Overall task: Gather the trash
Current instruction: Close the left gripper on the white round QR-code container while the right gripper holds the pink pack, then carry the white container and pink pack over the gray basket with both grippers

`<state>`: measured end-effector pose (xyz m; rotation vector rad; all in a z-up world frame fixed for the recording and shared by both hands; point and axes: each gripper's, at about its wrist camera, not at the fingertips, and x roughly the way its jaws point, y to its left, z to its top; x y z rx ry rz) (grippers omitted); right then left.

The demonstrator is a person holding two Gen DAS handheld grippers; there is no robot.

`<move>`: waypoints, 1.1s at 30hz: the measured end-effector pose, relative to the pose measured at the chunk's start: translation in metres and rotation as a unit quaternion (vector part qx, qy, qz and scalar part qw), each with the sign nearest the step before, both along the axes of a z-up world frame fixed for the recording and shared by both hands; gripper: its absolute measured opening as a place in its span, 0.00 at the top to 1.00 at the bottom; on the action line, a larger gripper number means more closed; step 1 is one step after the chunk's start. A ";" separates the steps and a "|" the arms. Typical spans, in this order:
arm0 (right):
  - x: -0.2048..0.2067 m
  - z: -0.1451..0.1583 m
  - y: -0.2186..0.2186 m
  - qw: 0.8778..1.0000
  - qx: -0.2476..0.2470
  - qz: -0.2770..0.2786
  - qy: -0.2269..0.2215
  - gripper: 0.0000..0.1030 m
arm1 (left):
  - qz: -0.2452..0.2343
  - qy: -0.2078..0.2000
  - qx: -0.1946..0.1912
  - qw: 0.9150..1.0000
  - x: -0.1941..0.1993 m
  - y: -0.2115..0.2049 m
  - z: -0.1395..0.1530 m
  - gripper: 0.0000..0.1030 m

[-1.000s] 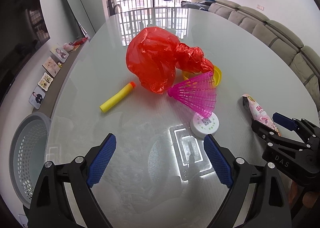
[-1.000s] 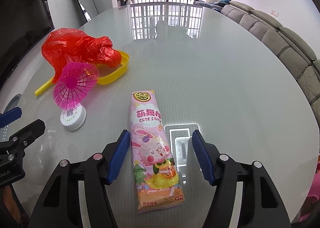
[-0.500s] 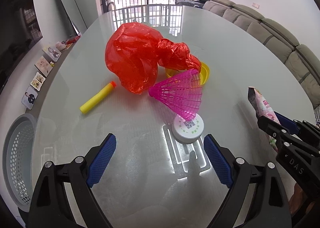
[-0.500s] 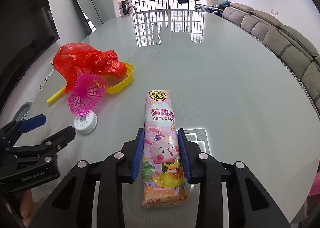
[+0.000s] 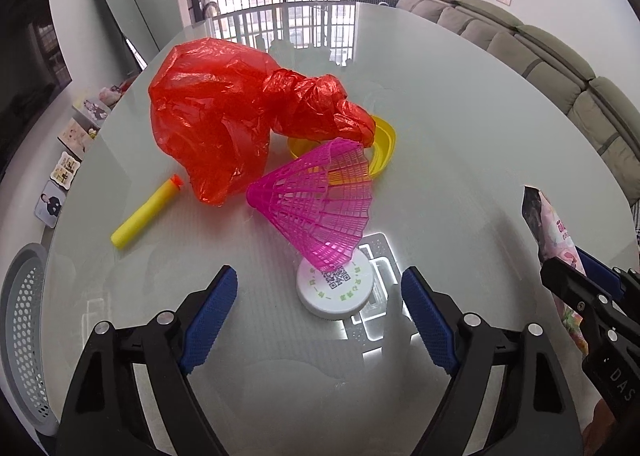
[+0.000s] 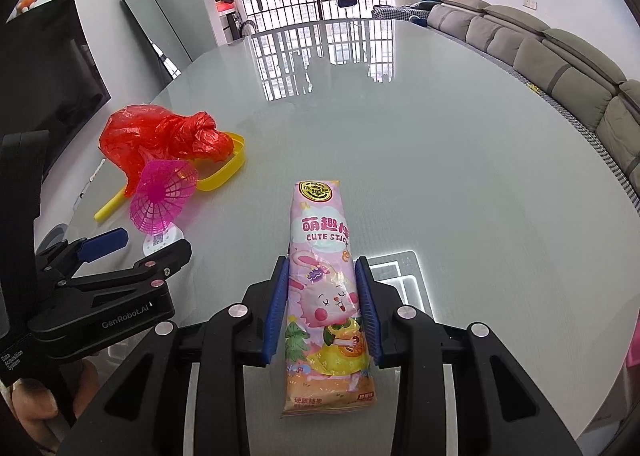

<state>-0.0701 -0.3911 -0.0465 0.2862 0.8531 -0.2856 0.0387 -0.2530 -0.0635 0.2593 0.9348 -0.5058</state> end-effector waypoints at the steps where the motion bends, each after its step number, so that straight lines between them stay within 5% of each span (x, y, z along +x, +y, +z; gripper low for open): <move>1: -0.001 0.000 0.000 1.000 0.001 -0.001 0.000 0.68 | -0.002 0.003 0.002 1.000 0.000 -0.002 -0.001 0.29; 4: -0.002 -0.002 -0.002 1.000 0.006 -0.005 -0.002 0.68 | -0.007 0.004 0.001 1.000 -0.001 -0.005 -0.003 0.33; 11: -0.001 -0.005 0.001 1.000 0.011 -0.005 0.000 0.68 | -0.018 -0.001 -0.003 1.000 -0.006 -0.004 0.000 0.62; 33: -0.023 0.009 0.053 1.000 0.001 0.008 -0.016 0.68 | -0.022 -0.019 -0.018 0.999 -0.044 0.053 0.022 0.62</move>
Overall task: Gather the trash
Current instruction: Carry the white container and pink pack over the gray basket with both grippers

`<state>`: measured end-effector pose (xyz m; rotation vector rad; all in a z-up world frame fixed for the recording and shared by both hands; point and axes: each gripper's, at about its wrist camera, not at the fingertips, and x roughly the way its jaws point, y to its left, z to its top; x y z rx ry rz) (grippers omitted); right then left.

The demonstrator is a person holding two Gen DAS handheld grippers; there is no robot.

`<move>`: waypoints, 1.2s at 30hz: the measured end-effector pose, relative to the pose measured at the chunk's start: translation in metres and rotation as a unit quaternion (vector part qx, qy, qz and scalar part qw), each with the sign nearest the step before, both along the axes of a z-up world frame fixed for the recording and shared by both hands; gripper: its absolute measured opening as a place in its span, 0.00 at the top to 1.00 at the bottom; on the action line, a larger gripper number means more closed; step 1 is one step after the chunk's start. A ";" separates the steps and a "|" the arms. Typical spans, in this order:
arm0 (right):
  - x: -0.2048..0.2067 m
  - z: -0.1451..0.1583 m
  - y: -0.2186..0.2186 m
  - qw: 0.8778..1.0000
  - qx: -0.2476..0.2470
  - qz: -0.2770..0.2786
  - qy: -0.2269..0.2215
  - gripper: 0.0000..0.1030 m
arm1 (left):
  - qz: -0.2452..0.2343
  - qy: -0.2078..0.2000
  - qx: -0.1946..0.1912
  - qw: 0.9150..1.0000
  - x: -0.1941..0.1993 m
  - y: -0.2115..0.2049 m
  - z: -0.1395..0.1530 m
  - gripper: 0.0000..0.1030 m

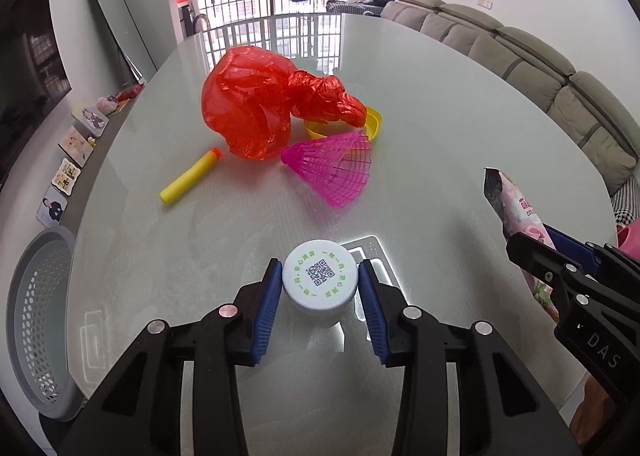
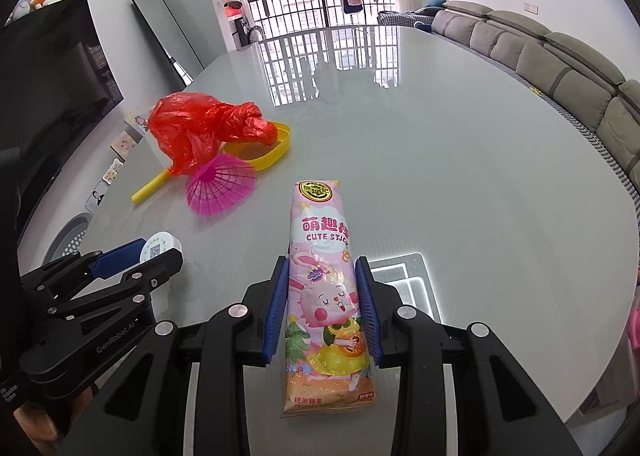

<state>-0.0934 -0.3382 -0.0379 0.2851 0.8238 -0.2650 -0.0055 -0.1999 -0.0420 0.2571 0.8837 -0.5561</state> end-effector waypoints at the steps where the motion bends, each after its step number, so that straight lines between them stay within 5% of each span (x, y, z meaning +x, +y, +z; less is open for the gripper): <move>1: -0.001 0.000 0.005 1.000 0.000 0.003 -0.001 0.68 | 0.002 -0.003 -0.002 1.000 -0.003 0.005 0.002 0.62; 17: -0.007 0.014 0.078 0.998 -0.004 0.062 -0.023 0.68 | 0.054 -0.048 -0.017 0.997 -0.027 0.093 0.033 0.62; 36: 0.063 0.014 0.200 0.980 -0.005 0.200 -0.012 0.68 | 0.191 -0.042 -0.016 0.981 0.017 0.225 0.022 0.62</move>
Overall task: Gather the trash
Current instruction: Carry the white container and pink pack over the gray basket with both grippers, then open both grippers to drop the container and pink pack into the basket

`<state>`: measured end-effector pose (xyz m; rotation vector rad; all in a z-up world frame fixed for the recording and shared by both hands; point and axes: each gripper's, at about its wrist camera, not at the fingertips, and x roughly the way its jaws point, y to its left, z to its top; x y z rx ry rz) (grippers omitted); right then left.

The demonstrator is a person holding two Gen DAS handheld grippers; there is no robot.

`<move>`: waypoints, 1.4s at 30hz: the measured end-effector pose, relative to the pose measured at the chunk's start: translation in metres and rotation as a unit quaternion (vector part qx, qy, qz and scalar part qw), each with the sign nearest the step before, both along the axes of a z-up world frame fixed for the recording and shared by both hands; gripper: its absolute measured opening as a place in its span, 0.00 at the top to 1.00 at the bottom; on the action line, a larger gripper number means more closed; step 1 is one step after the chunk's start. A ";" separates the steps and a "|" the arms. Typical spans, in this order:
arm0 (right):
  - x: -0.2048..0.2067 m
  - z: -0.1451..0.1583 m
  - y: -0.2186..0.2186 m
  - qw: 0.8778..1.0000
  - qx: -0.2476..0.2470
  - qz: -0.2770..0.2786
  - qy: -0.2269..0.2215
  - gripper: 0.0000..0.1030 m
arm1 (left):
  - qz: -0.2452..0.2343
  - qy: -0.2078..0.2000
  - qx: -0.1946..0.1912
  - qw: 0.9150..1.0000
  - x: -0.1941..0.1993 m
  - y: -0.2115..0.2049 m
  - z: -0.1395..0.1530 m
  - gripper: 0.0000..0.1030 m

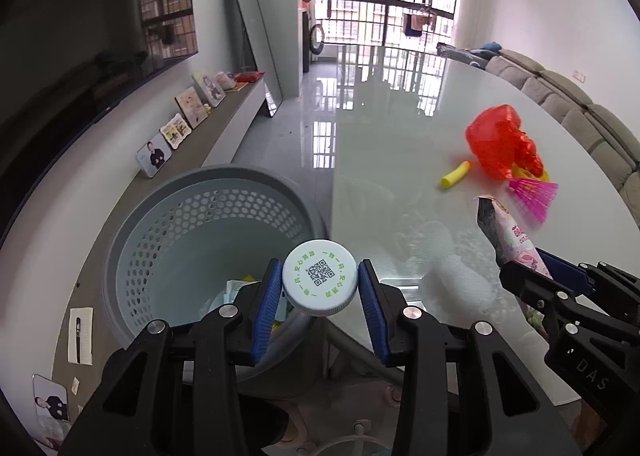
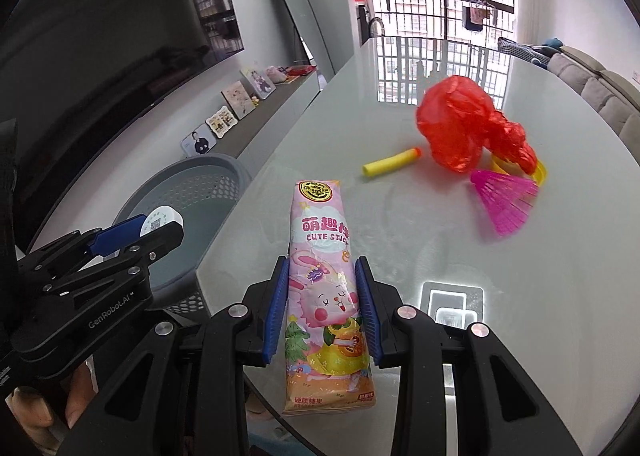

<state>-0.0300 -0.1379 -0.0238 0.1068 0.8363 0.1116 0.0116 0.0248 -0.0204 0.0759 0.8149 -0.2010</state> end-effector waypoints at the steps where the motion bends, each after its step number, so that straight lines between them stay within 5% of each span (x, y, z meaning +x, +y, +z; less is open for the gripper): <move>1: 0.004 0.000 0.007 1.000 0.000 0.008 0.001 0.68 | 0.008 0.002 0.001 1.000 0.003 0.006 -0.002 0.62; 22: 0.105 -0.025 0.129 0.989 -0.009 0.144 0.027 0.68 | 0.121 0.046 0.012 0.992 0.064 0.110 -0.047 0.62; 38: 0.130 -0.052 0.157 0.983 -0.018 0.174 0.057 0.68 | 0.145 0.071 0.006 0.987 0.074 0.133 -0.067 0.62; 42: 0.132 -0.051 0.154 0.983 -0.015 0.172 0.057 0.59 | 0.149 0.067 0.005 0.987 0.074 0.136 -0.067 0.44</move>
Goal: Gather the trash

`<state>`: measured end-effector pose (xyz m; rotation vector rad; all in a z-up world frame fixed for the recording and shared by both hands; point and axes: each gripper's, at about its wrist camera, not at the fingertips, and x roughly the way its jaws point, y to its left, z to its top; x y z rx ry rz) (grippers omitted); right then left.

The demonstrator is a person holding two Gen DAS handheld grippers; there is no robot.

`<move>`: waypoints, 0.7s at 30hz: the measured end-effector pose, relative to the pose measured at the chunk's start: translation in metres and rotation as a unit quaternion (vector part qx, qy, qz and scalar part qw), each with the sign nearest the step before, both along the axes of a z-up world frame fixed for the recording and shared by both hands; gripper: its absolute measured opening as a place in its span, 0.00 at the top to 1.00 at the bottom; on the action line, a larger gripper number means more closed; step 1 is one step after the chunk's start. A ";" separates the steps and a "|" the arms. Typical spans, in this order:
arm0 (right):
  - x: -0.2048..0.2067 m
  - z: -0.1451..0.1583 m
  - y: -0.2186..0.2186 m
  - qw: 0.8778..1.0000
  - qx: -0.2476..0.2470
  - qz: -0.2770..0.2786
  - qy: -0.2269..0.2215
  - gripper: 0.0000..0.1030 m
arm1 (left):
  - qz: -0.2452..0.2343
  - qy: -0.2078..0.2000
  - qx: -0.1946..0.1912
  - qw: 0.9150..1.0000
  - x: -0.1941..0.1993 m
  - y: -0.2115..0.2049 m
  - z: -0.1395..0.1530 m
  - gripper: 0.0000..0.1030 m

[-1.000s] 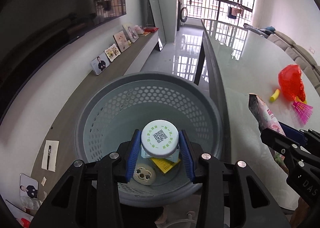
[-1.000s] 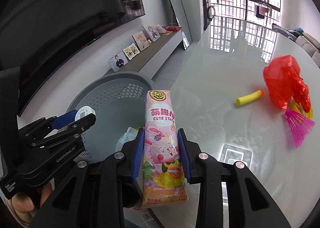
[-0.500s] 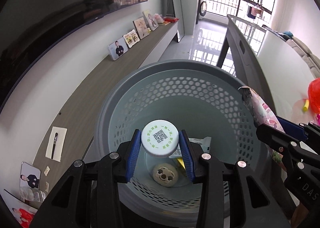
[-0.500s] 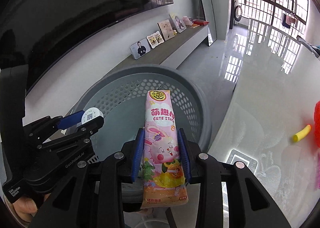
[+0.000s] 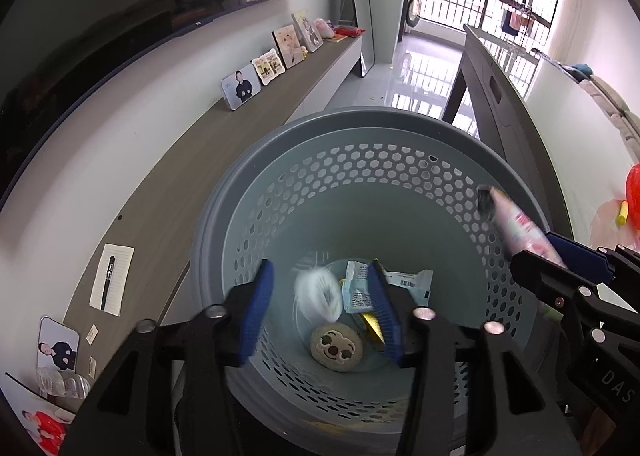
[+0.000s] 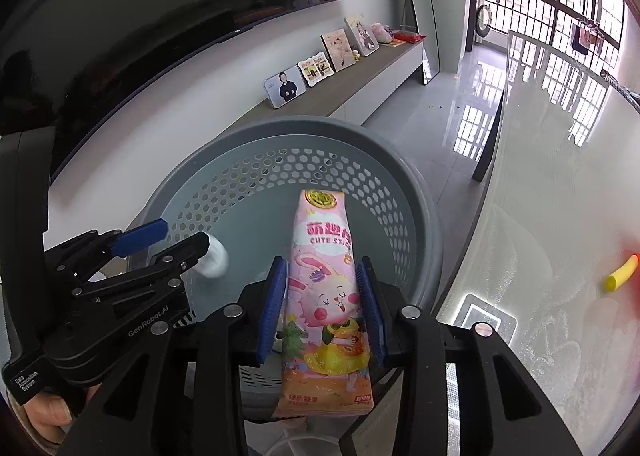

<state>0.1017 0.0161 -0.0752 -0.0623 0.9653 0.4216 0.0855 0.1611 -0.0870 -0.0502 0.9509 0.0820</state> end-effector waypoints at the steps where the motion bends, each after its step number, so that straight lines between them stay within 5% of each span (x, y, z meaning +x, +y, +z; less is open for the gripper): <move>1: -0.001 0.001 -0.001 1.000 0.002 -0.001 -0.001 0.54 | 0.001 -0.003 0.000 1.000 -0.001 0.001 0.001 0.40; 21: 0.004 -0.002 -0.012 0.999 0.032 -0.009 0.011 0.53 | 0.028 -0.001 0.005 1.000 -0.008 0.012 0.004 0.32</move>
